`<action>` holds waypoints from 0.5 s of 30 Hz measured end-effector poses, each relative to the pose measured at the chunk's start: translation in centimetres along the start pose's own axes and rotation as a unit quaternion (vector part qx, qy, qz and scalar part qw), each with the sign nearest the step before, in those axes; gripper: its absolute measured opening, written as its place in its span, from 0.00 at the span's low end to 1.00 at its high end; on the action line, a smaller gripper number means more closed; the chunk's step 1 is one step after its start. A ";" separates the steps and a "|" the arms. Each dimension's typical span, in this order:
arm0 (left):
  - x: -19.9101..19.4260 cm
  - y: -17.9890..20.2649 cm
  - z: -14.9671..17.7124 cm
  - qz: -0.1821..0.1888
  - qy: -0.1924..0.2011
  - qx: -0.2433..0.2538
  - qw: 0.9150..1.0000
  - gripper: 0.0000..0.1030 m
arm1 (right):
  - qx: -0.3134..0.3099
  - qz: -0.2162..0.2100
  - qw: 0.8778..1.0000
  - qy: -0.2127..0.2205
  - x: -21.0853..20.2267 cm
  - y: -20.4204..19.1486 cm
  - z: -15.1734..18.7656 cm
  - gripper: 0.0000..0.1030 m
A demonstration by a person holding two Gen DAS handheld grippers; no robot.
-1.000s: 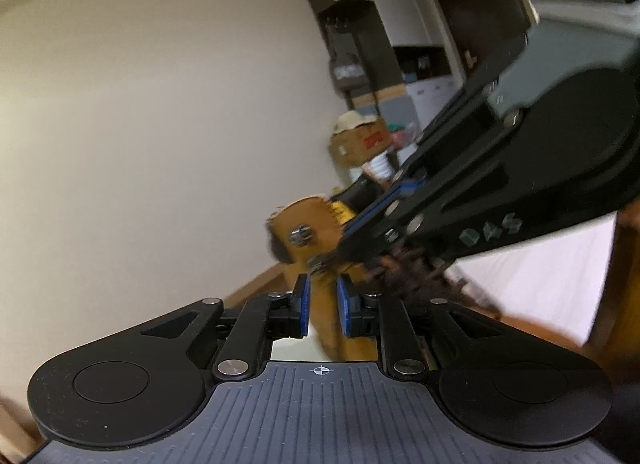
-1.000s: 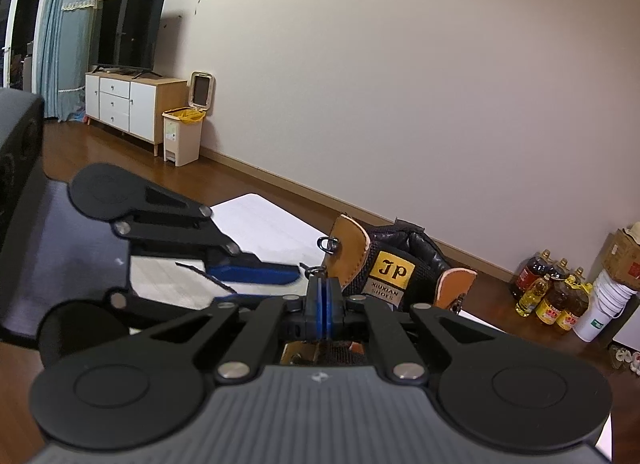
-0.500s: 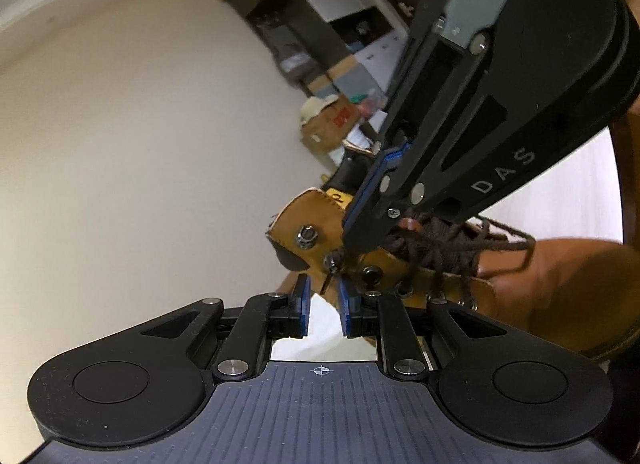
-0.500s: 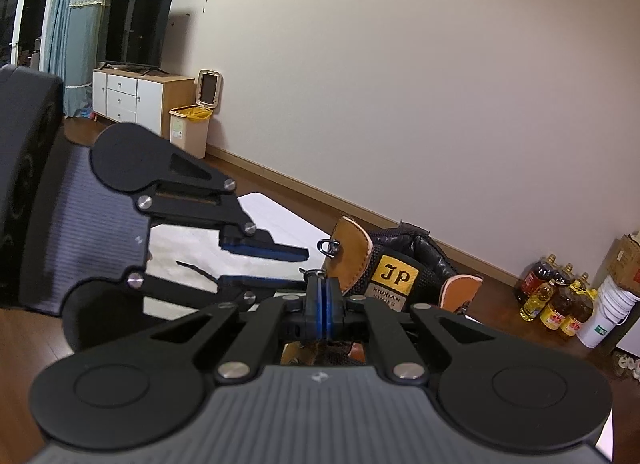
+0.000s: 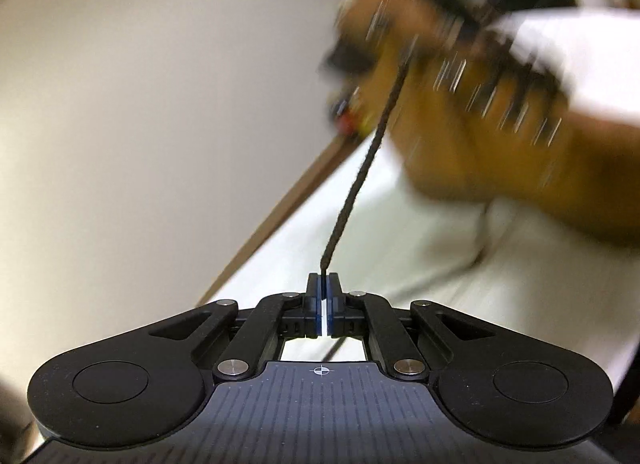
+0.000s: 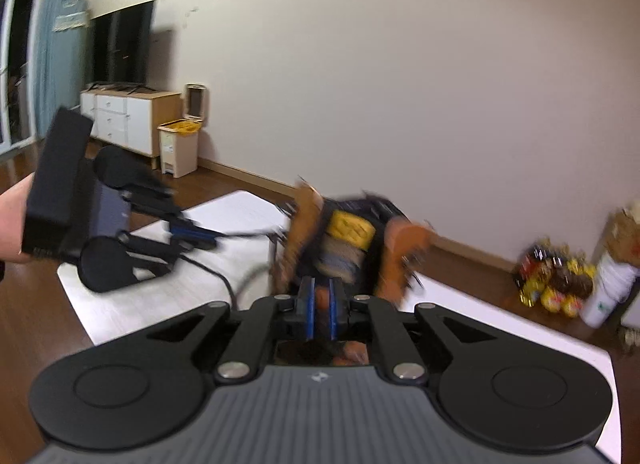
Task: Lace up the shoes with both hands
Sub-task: 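Pull the brown lace end away from the boot with the left gripper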
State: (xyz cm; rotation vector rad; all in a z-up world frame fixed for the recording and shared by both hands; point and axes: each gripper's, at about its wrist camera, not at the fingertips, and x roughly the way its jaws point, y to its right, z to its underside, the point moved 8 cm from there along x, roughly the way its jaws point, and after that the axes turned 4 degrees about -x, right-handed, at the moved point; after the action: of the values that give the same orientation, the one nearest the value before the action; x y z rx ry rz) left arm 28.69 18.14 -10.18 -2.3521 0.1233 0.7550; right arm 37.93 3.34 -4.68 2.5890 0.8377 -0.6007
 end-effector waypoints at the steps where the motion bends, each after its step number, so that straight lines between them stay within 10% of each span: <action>1: 0.5 -0.3 1.0 -0.008 -0.019 -0.002 1.000 0.02 | 0.009 0.001 1.000 -0.001 -0.2 0.4 0.4 0.07; 6: 2.1 -0.6 4.2 -0.027 -0.076 0.000 0.997 0.02 | 0.035 -0.010 0.999 0.000 -0.3 0.8 1.7 0.07; 15: 2.4 -1.6 4.1 -0.009 -0.069 -0.035 0.997 0.05 | 0.017 -0.051 0.999 0.007 1.0 -2.6 0.6 0.08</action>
State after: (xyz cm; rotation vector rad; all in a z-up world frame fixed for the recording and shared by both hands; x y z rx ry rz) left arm 29.07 22.21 -13.13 -2.3544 0.0149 0.9240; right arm 36.90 5.56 -6.17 2.5958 0.9771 -0.6309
